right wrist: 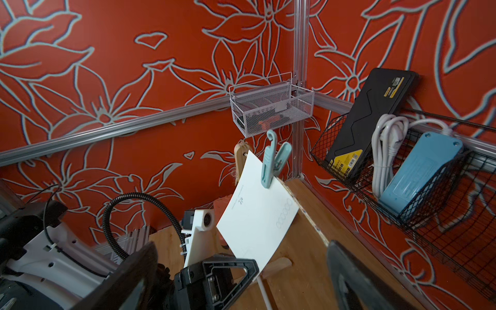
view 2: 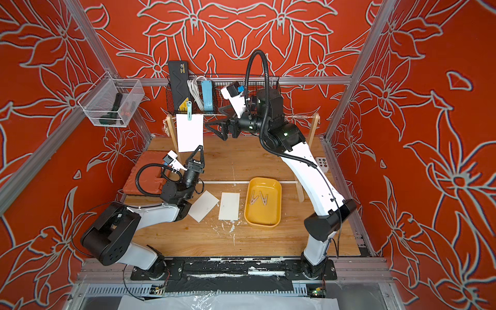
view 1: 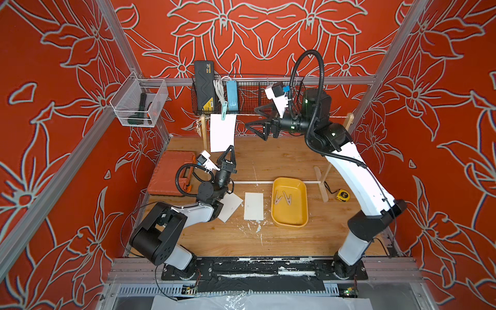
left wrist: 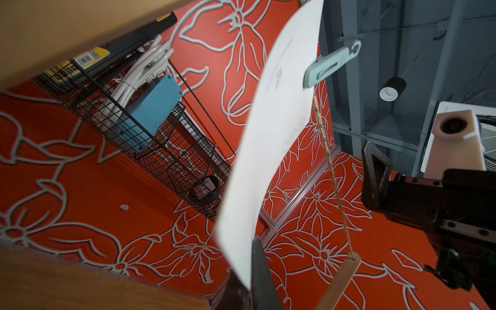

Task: Remove the postcards from the strings
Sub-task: Remove the clamp from the clothesline.

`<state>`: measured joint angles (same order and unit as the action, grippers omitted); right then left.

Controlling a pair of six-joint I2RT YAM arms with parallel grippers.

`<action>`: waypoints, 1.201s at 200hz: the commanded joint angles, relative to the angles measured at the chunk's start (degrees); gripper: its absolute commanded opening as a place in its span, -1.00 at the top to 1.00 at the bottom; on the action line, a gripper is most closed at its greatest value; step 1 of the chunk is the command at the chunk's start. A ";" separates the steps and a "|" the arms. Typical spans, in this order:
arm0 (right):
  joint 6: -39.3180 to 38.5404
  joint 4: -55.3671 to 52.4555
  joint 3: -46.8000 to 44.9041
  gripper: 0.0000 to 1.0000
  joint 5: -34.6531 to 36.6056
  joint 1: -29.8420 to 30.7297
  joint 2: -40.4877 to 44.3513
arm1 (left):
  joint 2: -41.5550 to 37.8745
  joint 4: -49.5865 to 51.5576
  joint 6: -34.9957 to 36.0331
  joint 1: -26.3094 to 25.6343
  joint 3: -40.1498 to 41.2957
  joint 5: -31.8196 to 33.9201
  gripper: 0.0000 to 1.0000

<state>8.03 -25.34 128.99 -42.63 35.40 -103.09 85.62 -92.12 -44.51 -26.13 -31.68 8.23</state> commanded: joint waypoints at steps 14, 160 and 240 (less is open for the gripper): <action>-0.22 -3.12 12.64 -0.96 -4.95 0.46 -8.06 | -0.67 -9.49 -1.69 0.64 0.97 -0.73 1.00; 15.25 12.34 29.47 -0.77 -12.51 1.78 -26.87 | -3.34 -5.46 -2.57 2.39 2.31 -5.74 1.00; 19.06 16.10 31.50 -0.74 -11.11 2.83 -30.14 | -3.94 -4.94 -2.86 3.45 3.29 -8.40 1.00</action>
<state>25.34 -11.60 158.69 -53.67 37.32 -131.66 83.33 -92.23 -47.35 -23.11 -28.45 1.69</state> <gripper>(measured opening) 0.869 0.047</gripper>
